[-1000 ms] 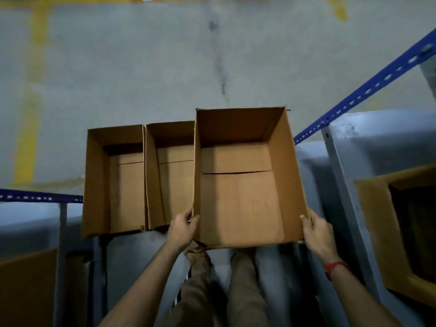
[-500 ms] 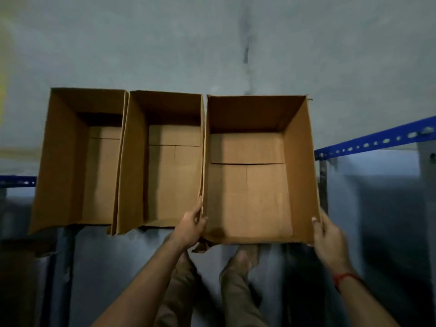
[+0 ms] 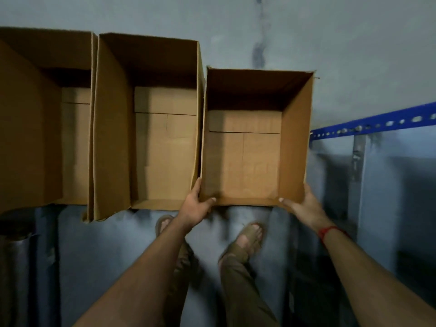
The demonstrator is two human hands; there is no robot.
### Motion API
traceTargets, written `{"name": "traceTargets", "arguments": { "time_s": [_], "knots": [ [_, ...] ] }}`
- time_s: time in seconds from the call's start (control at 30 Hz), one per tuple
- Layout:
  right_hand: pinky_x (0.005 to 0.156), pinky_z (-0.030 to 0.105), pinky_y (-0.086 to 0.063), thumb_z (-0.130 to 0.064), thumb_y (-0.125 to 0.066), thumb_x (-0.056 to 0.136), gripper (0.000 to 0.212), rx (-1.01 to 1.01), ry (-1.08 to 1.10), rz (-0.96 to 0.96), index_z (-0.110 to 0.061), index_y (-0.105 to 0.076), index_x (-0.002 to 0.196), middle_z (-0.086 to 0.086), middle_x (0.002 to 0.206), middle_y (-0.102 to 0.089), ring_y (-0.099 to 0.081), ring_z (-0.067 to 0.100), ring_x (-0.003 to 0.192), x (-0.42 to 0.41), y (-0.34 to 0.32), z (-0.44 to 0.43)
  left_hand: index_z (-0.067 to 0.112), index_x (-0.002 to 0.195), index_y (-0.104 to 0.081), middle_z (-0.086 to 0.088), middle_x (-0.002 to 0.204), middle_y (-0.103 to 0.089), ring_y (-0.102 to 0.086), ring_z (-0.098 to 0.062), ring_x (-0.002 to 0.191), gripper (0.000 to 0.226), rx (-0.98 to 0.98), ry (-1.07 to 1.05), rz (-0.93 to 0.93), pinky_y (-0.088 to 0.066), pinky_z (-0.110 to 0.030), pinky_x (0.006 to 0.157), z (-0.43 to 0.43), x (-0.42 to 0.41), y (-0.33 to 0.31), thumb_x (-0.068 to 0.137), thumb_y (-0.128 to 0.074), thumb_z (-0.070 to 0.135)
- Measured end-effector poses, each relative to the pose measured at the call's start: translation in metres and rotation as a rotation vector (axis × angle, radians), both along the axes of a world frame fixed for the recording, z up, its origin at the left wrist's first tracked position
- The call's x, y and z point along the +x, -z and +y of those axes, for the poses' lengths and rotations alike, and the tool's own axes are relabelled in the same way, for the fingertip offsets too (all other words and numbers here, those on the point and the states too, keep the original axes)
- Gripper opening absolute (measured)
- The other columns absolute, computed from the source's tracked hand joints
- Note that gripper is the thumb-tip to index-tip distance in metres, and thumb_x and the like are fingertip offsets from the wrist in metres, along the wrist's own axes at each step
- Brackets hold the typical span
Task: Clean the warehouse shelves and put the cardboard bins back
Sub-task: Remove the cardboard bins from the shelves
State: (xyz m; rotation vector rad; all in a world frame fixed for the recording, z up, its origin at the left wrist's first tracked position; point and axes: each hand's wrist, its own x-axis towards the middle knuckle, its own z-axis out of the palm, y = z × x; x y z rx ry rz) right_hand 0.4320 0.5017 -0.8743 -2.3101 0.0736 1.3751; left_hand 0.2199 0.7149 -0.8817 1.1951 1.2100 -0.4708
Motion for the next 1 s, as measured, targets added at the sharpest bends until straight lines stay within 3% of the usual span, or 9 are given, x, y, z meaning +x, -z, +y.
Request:
{"name": "traceTargets", "arguments": {
  "time_s": [0.13,0.23,0.33,0.47,0.57,0.6,0.7,0.9,1.0],
  "knots": [
    [0.109,0.023,-0.022,-0.026,-0.069,0.092,0.090,0.034,-0.088,0.065,-0.015,-0.009,0.158,-0.004,0.147,-0.036,-0.032,0.014,0.140,-0.029,-0.008,0.022,0.022,0.159,-0.008,0.018,0.137,-0.029,-0.042,-0.012,0.132,0.083,-0.002,-0.019,-0.058,-0.035,-0.039,0.116,-0.008,0.009,-0.016,0.097,-0.061,0.008],
    [0.113,0.024,-0.021,-0.035,-0.063,0.095,0.085,0.107,-0.128,-0.005,-0.017,-0.010,0.159,0.005,0.161,-0.027,-0.027,0.020,0.147,-0.061,-0.028,0.051,0.020,0.160,-0.005,0.014,0.139,-0.030,-0.030,-0.002,0.129,0.084,0.046,0.014,-0.070,-0.028,-0.017,0.109,-0.009,0.013,-0.040,0.098,-0.061,0.011],
    [0.116,0.033,-0.023,-0.039,-0.059,0.097,0.079,0.206,0.007,-0.070,-0.027,-0.012,0.159,0.000,0.162,-0.026,-0.026,0.019,0.148,-0.082,-0.063,0.084,0.021,0.160,-0.004,0.009,0.151,-0.036,-0.032,-0.003,0.137,0.084,0.125,0.063,-0.127,-0.028,-0.023,0.115,-0.001,0.017,-0.072,0.098,-0.060,0.015],
    [0.113,0.024,-0.021,-0.037,-0.057,0.098,0.072,0.315,0.070,-0.176,-0.028,-0.017,0.158,-0.004,0.162,-0.026,-0.024,0.013,0.148,-0.093,-0.117,0.106,0.031,0.160,-0.004,0.010,0.159,-0.028,-0.034,0.001,0.134,0.082,0.245,0.273,-0.175,-0.025,-0.018,0.106,0.014,0.017,-0.125,0.100,-0.059,0.023],
    [0.120,0.032,-0.024,-0.035,-0.059,0.098,0.071,0.390,0.129,-0.204,-0.030,-0.020,0.157,-0.005,0.162,-0.026,-0.023,0.011,0.148,-0.094,-0.161,0.109,0.035,0.159,-0.005,0.009,0.161,-0.026,-0.043,0.022,0.101,0.080,0.311,0.333,-0.232,-0.028,-0.019,0.101,0.018,0.017,-0.176,0.100,-0.059,0.029],
    [0.120,0.035,-0.025,-0.035,-0.060,0.097,0.072,0.413,0.150,-0.210,-0.032,-0.019,0.156,-0.006,0.162,-0.025,-0.023,0.011,0.148,-0.095,-0.177,0.110,0.035,0.159,-0.006,0.010,0.161,-0.023,-0.040,0.023,0.108,0.080,0.329,0.335,-0.261,-0.028,-0.021,0.105,0.018,0.017,-0.193,0.099,-0.058,0.031],
    [0.119,0.038,-0.029,-0.034,-0.061,0.097,0.072,0.472,0.200,-0.240,-0.037,-0.018,0.155,-0.007,0.161,-0.027,-0.026,0.010,0.147,-0.096,-0.231,0.113,0.034,0.159,-0.012,0.010,0.164,-0.020,-0.020,-0.002,0.144,0.076,0.374,0.307,-0.337,-0.020,-0.033,0.118,0.016,0.014,-0.243,0.099,-0.058,0.036],
    [0.116,0.042,-0.037,-0.023,-0.064,0.096,0.070,0.616,0.323,-0.371,-0.030,-0.025,0.154,-0.004,0.158,-0.032,-0.036,0.011,0.142,-0.117,-0.328,0.119,0.025,0.154,-0.034,0.017,0.150,-0.038,-0.029,0.010,0.136,0.062,0.562,0.267,-0.506,-0.022,-0.006,0.109,0.014,-0.001,-0.341,0.099,-0.061,0.024],
    [0.113,0.038,-0.040,-0.019,-0.064,0.096,0.067,0.694,0.364,-0.444,-0.030,-0.028,0.152,-0.004,0.157,-0.036,-0.039,0.008,0.140,-0.131,-0.370,0.122,0.022,0.153,-0.039,0.010,0.152,-0.044,-0.035,0.006,0.138,0.061,0.598,0.307,-0.594,-0.028,-0.011,0.112,0.019,-0.010,-0.381,0.097,-0.064,0.021]
  ]
}}
